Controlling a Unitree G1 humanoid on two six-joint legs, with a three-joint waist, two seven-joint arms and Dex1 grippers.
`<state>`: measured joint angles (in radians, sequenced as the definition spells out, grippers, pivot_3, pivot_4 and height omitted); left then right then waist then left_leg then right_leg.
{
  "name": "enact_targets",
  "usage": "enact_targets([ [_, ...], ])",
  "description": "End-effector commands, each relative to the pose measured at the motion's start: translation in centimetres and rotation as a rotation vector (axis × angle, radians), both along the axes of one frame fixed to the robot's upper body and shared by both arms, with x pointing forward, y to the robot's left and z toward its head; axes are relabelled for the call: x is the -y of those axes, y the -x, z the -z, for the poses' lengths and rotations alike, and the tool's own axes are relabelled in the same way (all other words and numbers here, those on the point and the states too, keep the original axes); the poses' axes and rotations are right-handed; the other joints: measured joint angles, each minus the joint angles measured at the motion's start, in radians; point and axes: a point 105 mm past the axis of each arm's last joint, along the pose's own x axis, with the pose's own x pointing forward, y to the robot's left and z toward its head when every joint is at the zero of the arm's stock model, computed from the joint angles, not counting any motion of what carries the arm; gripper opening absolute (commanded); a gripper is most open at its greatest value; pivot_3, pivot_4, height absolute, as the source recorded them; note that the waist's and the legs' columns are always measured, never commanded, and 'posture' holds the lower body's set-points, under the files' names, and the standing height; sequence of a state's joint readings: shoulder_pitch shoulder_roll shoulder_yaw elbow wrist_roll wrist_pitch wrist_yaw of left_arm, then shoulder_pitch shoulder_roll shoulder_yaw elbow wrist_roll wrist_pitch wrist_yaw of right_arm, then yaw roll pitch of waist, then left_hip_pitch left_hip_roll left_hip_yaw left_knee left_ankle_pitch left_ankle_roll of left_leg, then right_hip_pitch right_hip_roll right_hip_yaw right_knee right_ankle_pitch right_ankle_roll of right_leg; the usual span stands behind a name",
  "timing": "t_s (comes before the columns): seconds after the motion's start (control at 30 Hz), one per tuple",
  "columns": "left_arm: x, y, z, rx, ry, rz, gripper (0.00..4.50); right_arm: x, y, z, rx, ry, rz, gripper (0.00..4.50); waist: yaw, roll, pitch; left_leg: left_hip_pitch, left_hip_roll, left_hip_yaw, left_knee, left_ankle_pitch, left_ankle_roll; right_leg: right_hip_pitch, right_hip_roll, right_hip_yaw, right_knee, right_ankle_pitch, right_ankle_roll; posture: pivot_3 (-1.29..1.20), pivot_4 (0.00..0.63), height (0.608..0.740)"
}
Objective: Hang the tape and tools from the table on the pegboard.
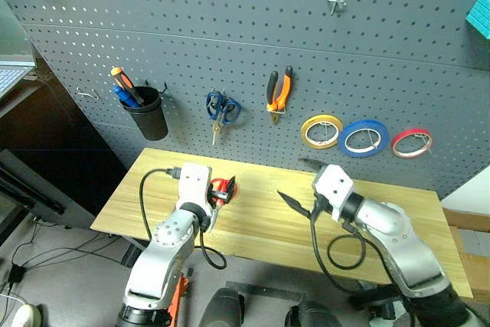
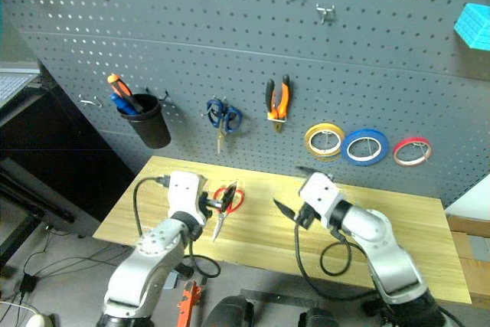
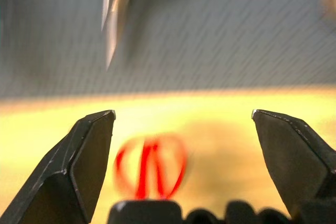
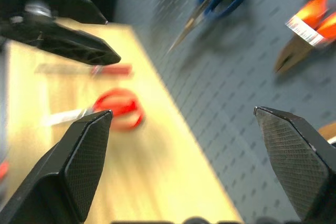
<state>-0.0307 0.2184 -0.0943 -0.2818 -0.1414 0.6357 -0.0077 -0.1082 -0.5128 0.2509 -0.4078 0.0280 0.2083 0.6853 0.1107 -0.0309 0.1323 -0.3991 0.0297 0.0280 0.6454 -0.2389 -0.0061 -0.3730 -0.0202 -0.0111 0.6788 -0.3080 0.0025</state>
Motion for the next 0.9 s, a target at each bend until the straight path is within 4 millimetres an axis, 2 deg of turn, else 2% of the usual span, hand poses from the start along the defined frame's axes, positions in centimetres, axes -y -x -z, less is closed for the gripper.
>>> enact_targets([
  [0.03, -0.3, -0.2, 1.0, -0.053, -0.019, -0.048, 4.50, -1.8, 1.0, -1.2, 0.033, -0.021, -0.137, 4.48, -0.007, 0.000, 0.004, 0.000, 0.000, 0.000, 0.000, 0.000, 0.000, 0.000, 0.000, 0.000, 0.000, 0.000, 0.000, 0.18, 0.140, 0.740],
  [0.17, -1.0, 0.2, 3.3, -0.163, -0.011, -0.090, 4.50, -3.2, 2.0, -1.2, 0.029, -0.003, -0.268, 4.48, -0.028, -0.002, 0.013, -0.001, 0.000, -0.001, -0.001, 0.000, 0.000, -0.001, 0.000, 0.000, 0.000, 0.001, -0.001, 0.17, 0.149, 0.740],
  [0.37, -2.2, 0.8, 5.5, -0.250, -0.038, -0.138, 4.50, -4.3, 1.8, -0.2, 0.042, 0.029, -0.320, 4.48, -0.032, -0.004, 0.022, -0.001, 0.000, -0.001, -0.001, 0.000, 0.000, 0.000, -0.001, -0.001, 0.000, 0.000, -0.001, 0.16, 0.161, 0.740],
  [0.53, -3.2, 1.3, 6.2, -0.272, -0.075, -0.136, 4.50, -4.5, 1.7, 1.6, 0.020, 0.080, -0.330, 4.48, -0.032, -0.005, 0.034, -0.001, 0.000, -0.001, -0.001, 0.000, 0.000, 0.000, -0.001, -0.001, 0.000, 0.000, -0.001, 0.17, 0.181, 0.740],
  [0.67, -4.0, 1.5, 7.0, -0.301, -0.106, -0.144, 4.50, -4.4, 1.5, 2.4, 0.008, 0.093, -0.314, 4.48, -0.032, -0.004, 0.044, -0.001, 0.000, -0.001, -0.001, 0.000, -0.001, -0.001, -0.002, -0.001, 0.000, 0.001, -0.001, 0.17, 0.191, 0.740],
  [0.9, -3.9, 0.5, 7.6, -0.326, -0.102, -0.127, 4.50, -4.1, 1.3, 3.5, -0.063, 0.147, -0.293, 4.48, -0.032, -0.003, 0.051, -0.001, 0.000, -0.001, -0.002, -0.001, -0.001, -0.001, -0.003, -0.002, 0.000, 0.001, -0.001, 0.16, 0.204, 0.740],
])
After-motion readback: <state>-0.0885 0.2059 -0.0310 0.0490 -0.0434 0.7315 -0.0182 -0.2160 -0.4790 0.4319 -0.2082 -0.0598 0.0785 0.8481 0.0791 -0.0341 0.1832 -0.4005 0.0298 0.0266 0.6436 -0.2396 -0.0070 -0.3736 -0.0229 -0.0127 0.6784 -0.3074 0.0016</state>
